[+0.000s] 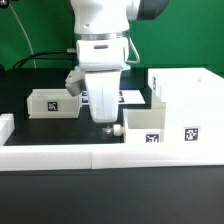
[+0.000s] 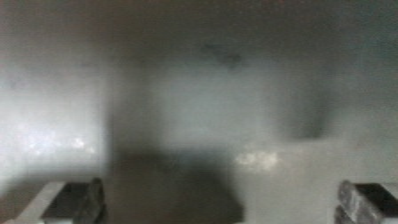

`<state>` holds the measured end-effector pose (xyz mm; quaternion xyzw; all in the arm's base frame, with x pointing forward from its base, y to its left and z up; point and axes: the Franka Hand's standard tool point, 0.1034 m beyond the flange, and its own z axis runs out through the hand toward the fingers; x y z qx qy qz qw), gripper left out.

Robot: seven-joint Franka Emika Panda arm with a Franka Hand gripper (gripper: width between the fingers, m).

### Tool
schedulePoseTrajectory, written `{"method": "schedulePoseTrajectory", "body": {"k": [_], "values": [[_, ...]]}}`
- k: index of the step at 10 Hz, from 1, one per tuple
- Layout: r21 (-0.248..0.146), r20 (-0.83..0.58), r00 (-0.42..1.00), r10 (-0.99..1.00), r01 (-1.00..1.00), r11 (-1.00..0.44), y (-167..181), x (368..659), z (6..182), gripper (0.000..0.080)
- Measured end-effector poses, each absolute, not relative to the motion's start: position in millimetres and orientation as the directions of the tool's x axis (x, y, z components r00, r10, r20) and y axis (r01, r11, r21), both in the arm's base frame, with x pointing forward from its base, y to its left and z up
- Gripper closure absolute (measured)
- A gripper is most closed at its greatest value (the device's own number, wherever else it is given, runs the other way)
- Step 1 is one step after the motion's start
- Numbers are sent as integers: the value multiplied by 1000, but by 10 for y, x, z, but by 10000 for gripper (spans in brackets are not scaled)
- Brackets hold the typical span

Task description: Assemble drawer

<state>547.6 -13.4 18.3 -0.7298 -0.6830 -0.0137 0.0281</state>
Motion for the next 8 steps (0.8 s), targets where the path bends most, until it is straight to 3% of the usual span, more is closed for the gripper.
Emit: {"method": "schedulePoseTrajectory", "body": {"k": [8], "values": [[-22, 69, 76, 995, 997, -75, 236, 5482, 174, 150]]}}
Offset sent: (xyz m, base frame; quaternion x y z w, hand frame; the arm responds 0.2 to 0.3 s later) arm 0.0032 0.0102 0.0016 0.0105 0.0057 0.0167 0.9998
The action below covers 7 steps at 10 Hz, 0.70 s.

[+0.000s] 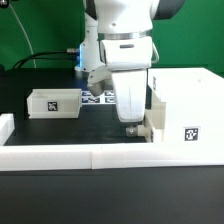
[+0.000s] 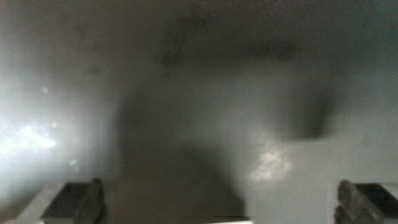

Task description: Assemble drawer

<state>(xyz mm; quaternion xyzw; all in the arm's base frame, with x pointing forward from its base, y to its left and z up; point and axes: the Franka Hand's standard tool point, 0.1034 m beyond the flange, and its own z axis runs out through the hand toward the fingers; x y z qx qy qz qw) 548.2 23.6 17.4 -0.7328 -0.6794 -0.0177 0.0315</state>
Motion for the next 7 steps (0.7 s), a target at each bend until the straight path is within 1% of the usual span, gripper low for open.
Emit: {"method": "schedulePoseTrajectory", "body": {"k": [2, 3, 5, 7], "values": [[-23, 67, 83, 994, 996, -82, 243, 5481, 174, 150], [-21, 66, 90, 994, 996, -88, 189, 5485, 183, 150], [-25, 58, 121, 991, 992, -120, 15, 5421, 207, 150], [-30, 51, 156, 986, 988, -154, -190, 5294, 252, 150]]}}
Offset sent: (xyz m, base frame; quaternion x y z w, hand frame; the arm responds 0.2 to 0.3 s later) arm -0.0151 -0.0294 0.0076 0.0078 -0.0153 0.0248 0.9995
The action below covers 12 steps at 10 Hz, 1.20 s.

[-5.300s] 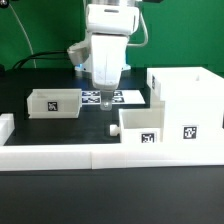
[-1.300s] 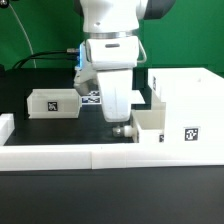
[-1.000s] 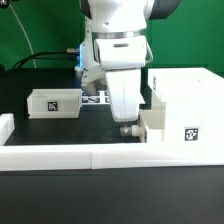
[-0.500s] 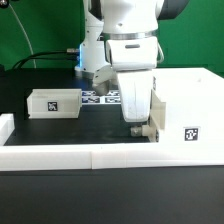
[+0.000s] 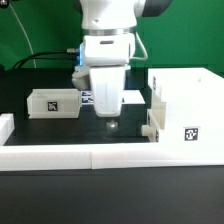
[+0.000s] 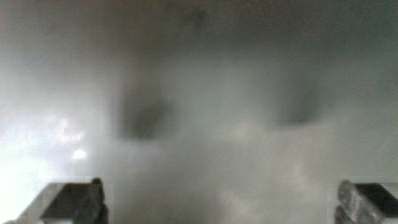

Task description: Assemble drawer

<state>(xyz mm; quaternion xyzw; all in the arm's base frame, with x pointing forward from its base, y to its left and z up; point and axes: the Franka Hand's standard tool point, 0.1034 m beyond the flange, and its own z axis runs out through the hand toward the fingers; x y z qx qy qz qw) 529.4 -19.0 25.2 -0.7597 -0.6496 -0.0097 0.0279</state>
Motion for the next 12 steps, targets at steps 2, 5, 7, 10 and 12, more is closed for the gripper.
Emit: {"method": "schedulePoseTrajectory", "body": {"k": [2, 5, 7, 10, 12], "values": [[-8, 45, 185, 982, 983, -185, -376, 5093, 361, 150], [24, 38, 222, 974, 975, -223, -668, 4770, 490, 150], [19, 35, 249, 968, 968, -250, -779, 4612, 492, 150], [17, 36, 266, 963, 964, -267, -765, 4614, 482, 150], [13, 39, 339, 940, 941, -339, -760, 4614, 481, 150]]}}
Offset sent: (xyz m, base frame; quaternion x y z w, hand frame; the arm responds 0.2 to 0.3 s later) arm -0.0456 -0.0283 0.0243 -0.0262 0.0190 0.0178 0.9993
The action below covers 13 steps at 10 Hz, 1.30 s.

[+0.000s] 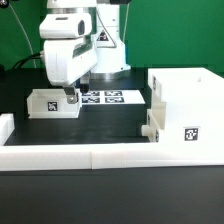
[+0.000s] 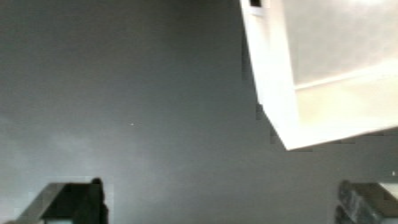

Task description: Assemble drawer

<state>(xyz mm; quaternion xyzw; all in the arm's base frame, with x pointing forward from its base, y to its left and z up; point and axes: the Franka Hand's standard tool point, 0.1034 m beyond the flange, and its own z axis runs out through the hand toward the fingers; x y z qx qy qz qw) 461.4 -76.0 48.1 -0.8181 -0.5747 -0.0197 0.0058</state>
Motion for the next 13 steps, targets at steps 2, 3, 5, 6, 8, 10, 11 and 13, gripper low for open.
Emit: {"method": "schedulePoseTrajectory", "body": {"k": [2, 3, 5, 6, 8, 10, 11, 13], "values": [[12, 42, 435, 900, 900, -436, -769, 4611, 483, 150], [29, 56, 499, 865, 865, -501, -834, 4571, 494, 150], [16, 74, 680, 730, 731, -683, -904, 4437, 524, 150], [15, 87, 783, 616, 617, -787, -910, 4378, 559, 150], [-3, 83, 871, 484, 486, -874, -906, 4278, 585, 150], [-16, 83, 917, 390, 393, -920, -894, 4277, 575, 150], [-24, 83, 942, 324, 327, -945, -890, 4277, 574, 150], [-39, 81, 976, 204, 207, -978, -882, 4273, 570, 150]]}}
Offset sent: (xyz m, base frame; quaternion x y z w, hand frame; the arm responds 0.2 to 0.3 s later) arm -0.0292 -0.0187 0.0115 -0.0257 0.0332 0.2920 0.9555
